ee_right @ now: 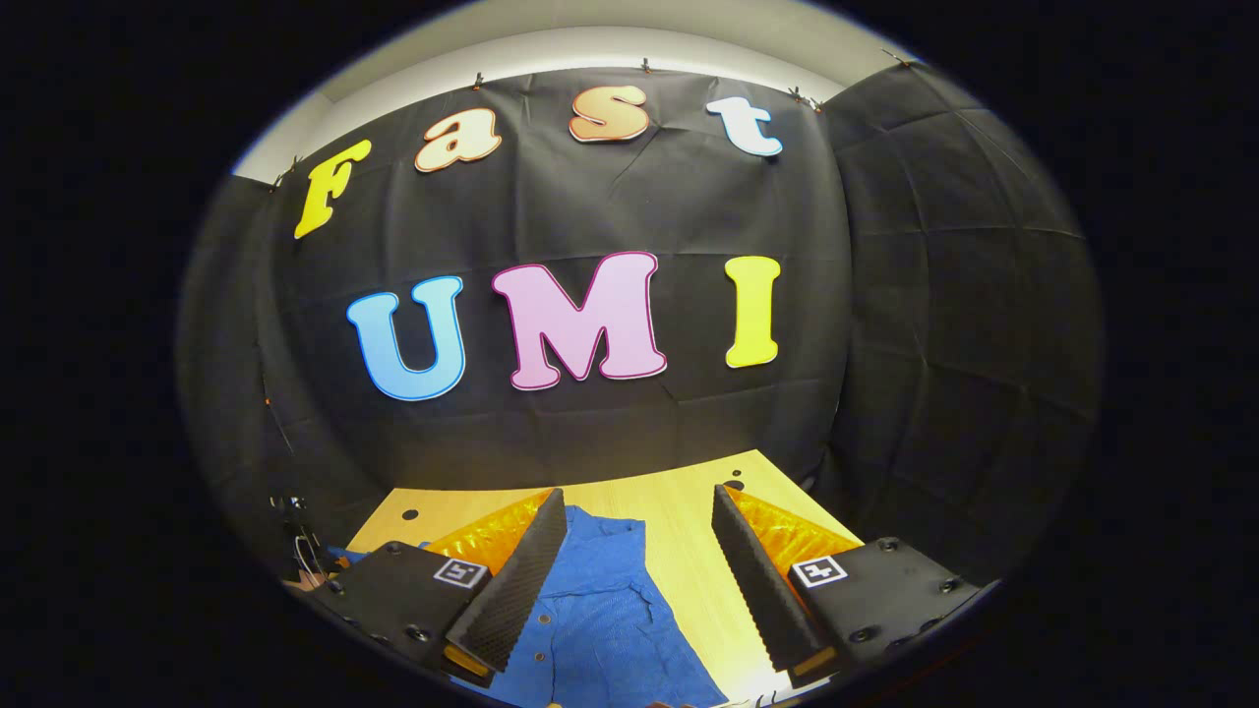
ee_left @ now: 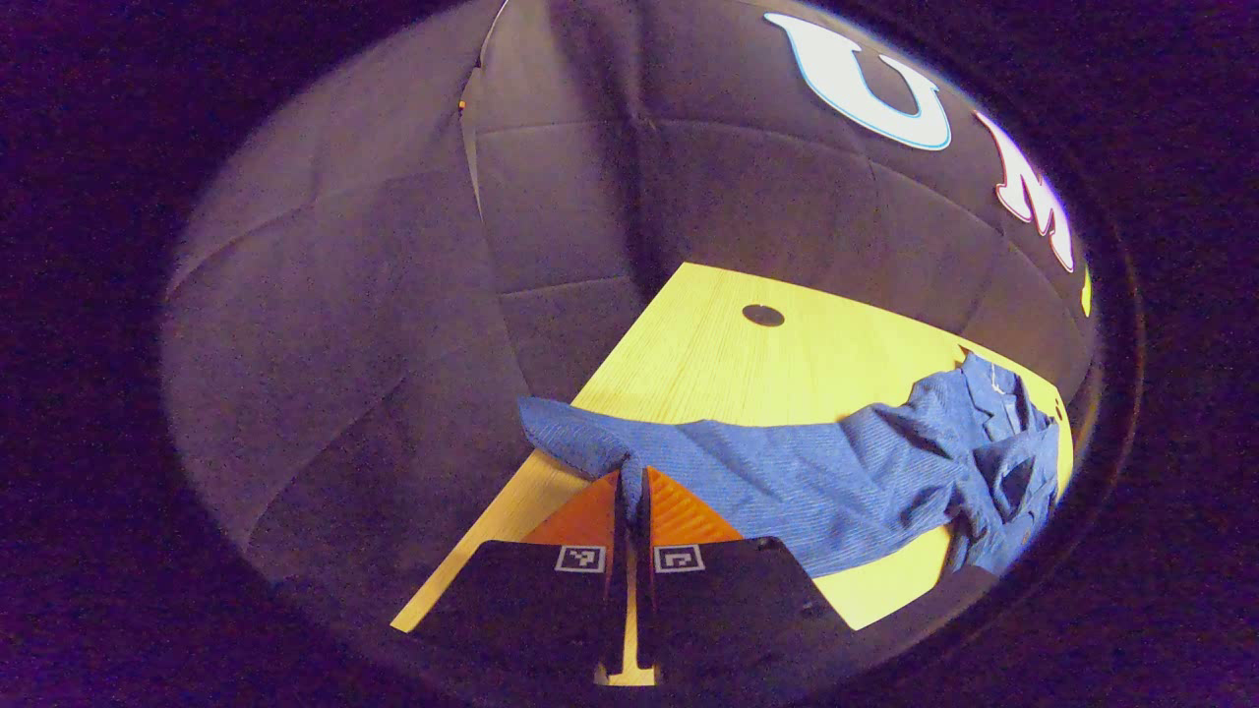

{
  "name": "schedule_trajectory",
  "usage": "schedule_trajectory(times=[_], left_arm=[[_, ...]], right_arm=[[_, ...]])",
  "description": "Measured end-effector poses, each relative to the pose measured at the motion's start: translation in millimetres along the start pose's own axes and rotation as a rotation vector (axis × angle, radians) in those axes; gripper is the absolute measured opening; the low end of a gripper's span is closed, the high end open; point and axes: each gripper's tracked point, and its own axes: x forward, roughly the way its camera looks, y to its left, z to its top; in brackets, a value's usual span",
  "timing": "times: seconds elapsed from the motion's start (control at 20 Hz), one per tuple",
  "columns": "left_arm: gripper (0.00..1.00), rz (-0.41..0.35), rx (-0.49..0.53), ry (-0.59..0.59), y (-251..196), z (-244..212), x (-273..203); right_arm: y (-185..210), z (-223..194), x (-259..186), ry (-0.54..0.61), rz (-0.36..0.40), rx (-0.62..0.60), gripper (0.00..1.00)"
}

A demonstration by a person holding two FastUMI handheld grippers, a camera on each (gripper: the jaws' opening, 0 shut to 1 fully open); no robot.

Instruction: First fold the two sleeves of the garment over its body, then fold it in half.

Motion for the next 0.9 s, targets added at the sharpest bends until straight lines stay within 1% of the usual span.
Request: schedule_trajectory(times=[0.05,0.1,0.2,0.25,0.3,0.35,0.45,0.5,0.55,0.6,0.7,0.75,0.85,0.9], left_arm=[[0.02,0.0,0.016,-0.012,-5,12,-7],[0.02,-0.011,0.017,-0.025,-13,23,-17],[0.02,-0.055,-0.005,-0.058,-37,46,-38],[0.02,-0.073,-0.01,-0.073,-51,58,-49],[0.02,-0.096,-0.009,-0.087,-65,65,-59],[0.02,-0.124,-0.002,-0.103,-85,75,-71],[0.02,-0.177,0.035,-0.156,-128,97,-99],[0.02,-0.201,0.058,-0.175,-154,104,-113],[0.02,-0.226,0.077,-0.193,-178,111,-128],[0.02,-0.252,0.096,-0.206,-203,117,-141],[0.02,-0.308,0.128,-0.263,-254,131,-164],[0.02,-0.335,0.139,-0.303,-279,142,-176],[0.01,-0.382,0.165,-0.333,-329,144,-194],[0.01,-0.407,0.179,-0.344,-353,145,-201]], right_arm=[[0,-1,0,0.001,0.006,0.004,0.96],[-1,-2,0,0.0,0.012,0.008,0.89],[-4,-4,2,0.001,0.023,0.021,0.89],[-7,-6,3,0.002,0.026,0.031,0.96],[-11,-7,5,0.004,0.029,0.045,0.96],[-15,-8,6,0.005,0.033,0.062,0.89],[-26,-9,8,0.007,0.041,0.084,0.89],[-33,-9,10,0.008,0.045,0.09,0.96],[-41,-8,14,0.01,0.047,0.093,0.89],[-50,-7,17,0.01,0.049,0.099,0.96],[-67,-3,25,0.009,0.053,0.116,0.95],[-75,-2,28,0.01,0.058,0.122,0.93],[-95,-3,36,0.01,0.063,0.121,0.93],[-105,-7,41,0.019,0.067,0.121,0.84]])
